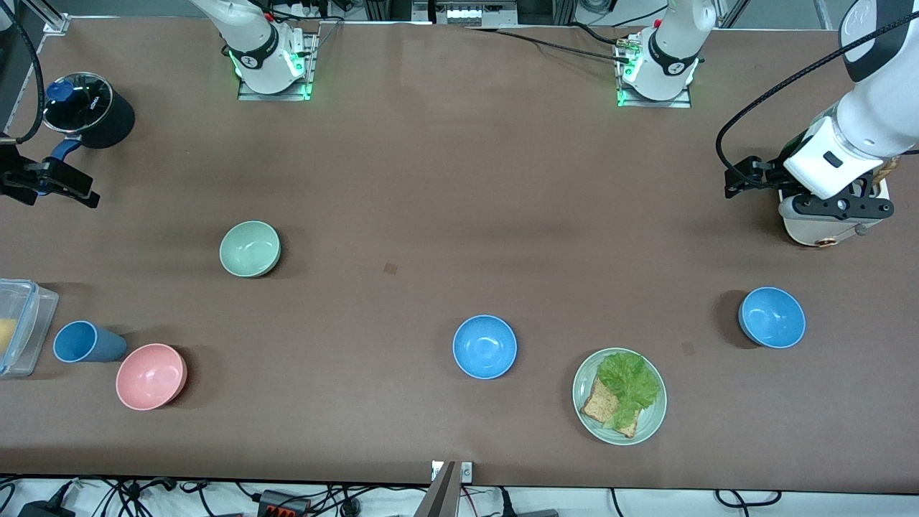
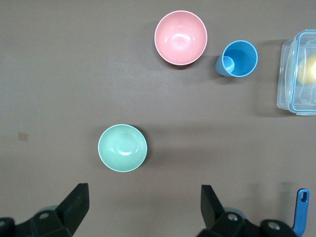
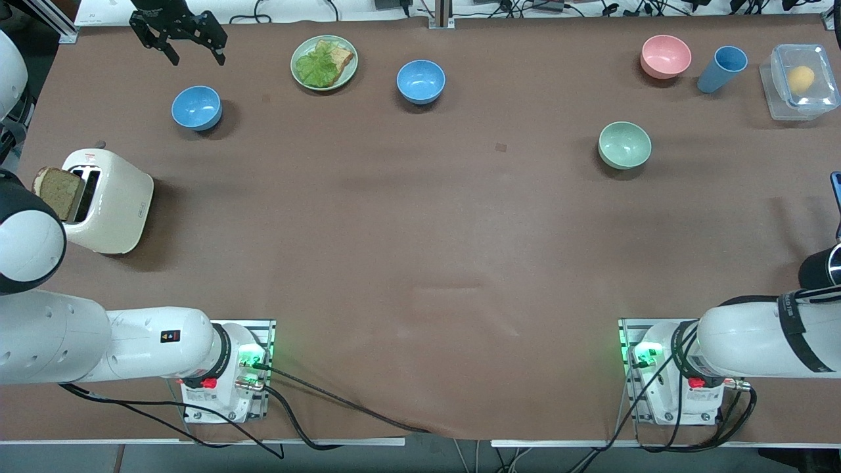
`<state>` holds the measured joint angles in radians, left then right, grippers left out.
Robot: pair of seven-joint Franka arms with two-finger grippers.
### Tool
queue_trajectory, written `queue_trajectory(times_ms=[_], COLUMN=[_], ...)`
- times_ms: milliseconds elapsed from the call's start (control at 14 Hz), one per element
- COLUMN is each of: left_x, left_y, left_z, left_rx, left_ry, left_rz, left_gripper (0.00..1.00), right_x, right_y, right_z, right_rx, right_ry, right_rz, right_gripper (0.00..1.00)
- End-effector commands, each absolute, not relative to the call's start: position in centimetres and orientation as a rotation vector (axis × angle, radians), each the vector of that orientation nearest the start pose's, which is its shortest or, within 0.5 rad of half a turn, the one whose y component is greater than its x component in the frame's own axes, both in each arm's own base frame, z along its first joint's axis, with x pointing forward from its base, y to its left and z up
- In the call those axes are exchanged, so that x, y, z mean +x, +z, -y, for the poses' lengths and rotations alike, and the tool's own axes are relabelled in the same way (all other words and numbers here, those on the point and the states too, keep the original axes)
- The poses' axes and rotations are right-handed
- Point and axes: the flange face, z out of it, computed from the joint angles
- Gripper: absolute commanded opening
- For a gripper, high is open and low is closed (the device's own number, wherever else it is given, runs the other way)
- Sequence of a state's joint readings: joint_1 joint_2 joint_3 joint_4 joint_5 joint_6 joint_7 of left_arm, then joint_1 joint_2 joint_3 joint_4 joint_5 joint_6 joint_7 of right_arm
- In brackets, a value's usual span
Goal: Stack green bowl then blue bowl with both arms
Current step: 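Reach the green bowl with the right gripper while the left gripper reaches the blue bowl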
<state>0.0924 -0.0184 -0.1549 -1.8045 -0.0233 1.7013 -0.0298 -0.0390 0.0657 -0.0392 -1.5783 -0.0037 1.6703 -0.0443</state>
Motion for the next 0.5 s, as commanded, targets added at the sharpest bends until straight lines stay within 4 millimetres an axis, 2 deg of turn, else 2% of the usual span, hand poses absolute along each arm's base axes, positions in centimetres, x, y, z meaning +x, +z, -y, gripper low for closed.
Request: queue_trajectory(times_ms=[0, 429], left_x=[55.2, 55.89], left_y=[54.63, 54.66], left_z=[3.55, 3.33], left_rx=[-3.185, -3.187], left_ry=[0.132, 0.183], left_rz=[-0.064, -0.067], left_gripper=[1.0, 1.0], right_x=[57.56, 57.56], right_y=[59.27, 59.09], right_z=[4.46, 4.46], right_rx=[-3.16, -3.16], right_ry=[-0.045, -0.035], right_rz=[-0.065, -0.065], right_gripper=[1.0, 1.0])
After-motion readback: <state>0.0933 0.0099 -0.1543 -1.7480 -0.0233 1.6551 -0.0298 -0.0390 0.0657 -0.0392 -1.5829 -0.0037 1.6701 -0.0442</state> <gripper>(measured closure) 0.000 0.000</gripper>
